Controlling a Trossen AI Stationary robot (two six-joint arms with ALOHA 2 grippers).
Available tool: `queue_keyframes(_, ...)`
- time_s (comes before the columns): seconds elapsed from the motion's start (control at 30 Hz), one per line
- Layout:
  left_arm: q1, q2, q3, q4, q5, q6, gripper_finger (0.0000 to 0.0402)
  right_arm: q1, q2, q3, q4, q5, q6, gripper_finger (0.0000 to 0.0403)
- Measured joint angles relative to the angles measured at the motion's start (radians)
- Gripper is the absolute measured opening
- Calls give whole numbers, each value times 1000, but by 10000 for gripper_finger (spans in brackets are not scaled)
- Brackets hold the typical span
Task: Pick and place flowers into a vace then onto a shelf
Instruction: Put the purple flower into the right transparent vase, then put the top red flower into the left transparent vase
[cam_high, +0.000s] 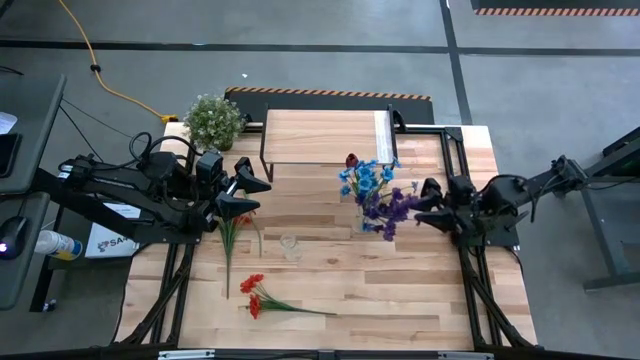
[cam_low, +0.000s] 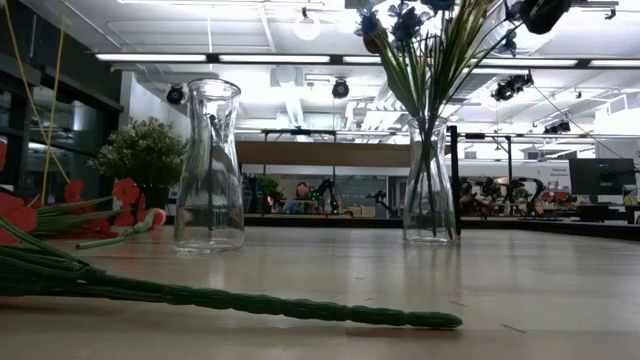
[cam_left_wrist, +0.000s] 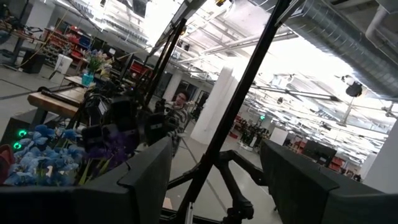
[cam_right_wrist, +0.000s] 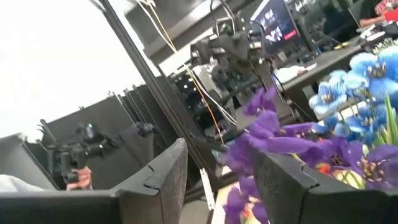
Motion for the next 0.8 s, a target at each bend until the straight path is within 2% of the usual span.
queue_keyframes(0.4, 0, 0, 0, 0, 0, 0, 278, 0, -1, 0, 204, -29, -127, 165)
queue_keyframes(0.8, 0, 0, 0, 0, 0, -6, 278, 0, 1, 0, 224, -27, -158, 165)
